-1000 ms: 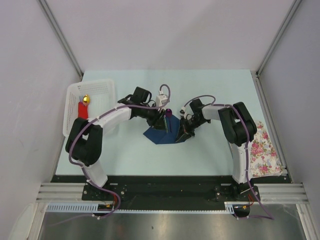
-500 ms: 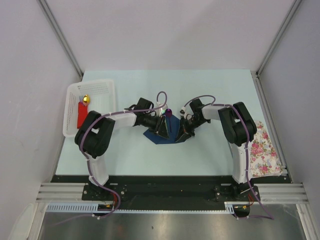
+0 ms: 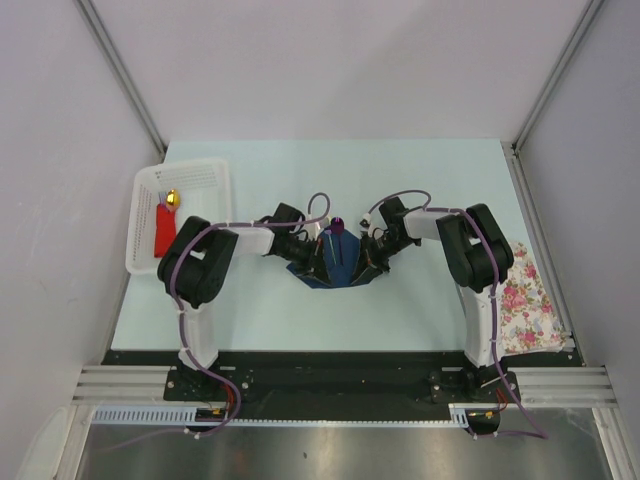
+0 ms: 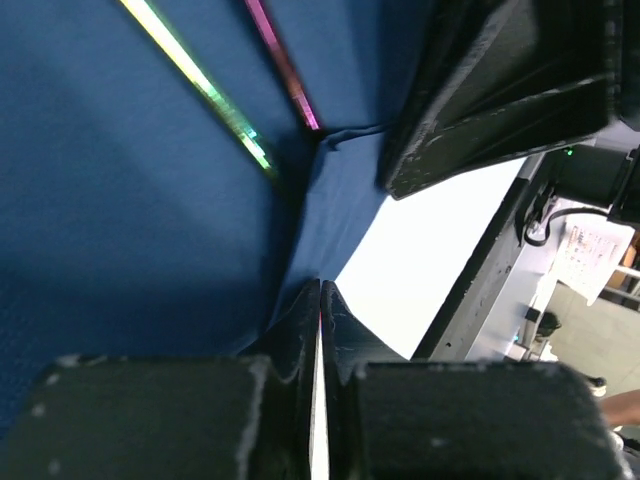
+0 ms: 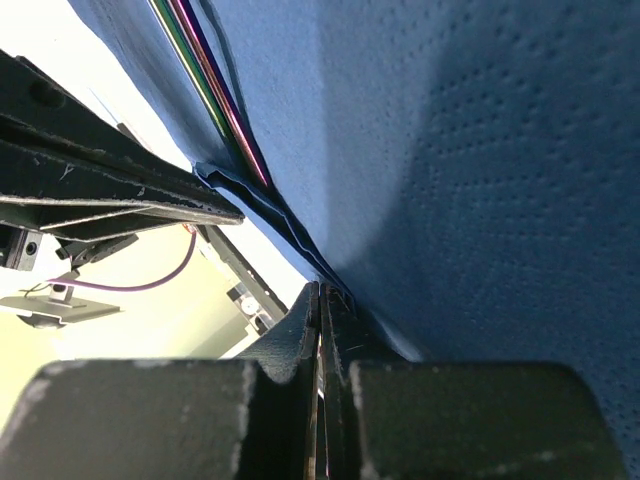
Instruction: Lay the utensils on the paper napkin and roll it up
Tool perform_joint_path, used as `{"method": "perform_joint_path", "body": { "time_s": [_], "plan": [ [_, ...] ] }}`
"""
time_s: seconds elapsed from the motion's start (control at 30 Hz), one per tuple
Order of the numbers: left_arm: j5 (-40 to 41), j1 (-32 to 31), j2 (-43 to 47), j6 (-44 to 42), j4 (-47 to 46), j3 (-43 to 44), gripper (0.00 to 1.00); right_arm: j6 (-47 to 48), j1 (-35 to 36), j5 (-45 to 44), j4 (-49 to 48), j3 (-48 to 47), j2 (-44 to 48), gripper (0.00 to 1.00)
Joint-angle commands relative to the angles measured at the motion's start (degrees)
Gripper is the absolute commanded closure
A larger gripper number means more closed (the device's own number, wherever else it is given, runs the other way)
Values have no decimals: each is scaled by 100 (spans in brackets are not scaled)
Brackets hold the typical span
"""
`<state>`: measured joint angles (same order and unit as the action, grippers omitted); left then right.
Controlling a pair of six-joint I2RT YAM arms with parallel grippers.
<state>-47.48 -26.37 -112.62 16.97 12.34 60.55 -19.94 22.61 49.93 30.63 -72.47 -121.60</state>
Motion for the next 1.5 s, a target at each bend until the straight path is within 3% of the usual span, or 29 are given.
{"method": "perform_joint_path", "body": {
  "time_s": [0.0,0.4,0.7,1.2,1.47],
  "plan": [
    [160,53,-41,-18,58,-52,98,122,-99,-669,-40,-119,-83,98],
    [275,132,-111,-1,102,-44,100,210,252,-396,31,-338,330,99],
    [354,132,-76,-19,111,-44,100,289,288,-554,109,-391,137,98],
    [380,202,-67,96,102,-131,100,781,525,-2592,382,-277,505,96],
    [424,220,-67,105,102,-158,100,1132,789,-3314,391,-101,892,90]
  ]
}}
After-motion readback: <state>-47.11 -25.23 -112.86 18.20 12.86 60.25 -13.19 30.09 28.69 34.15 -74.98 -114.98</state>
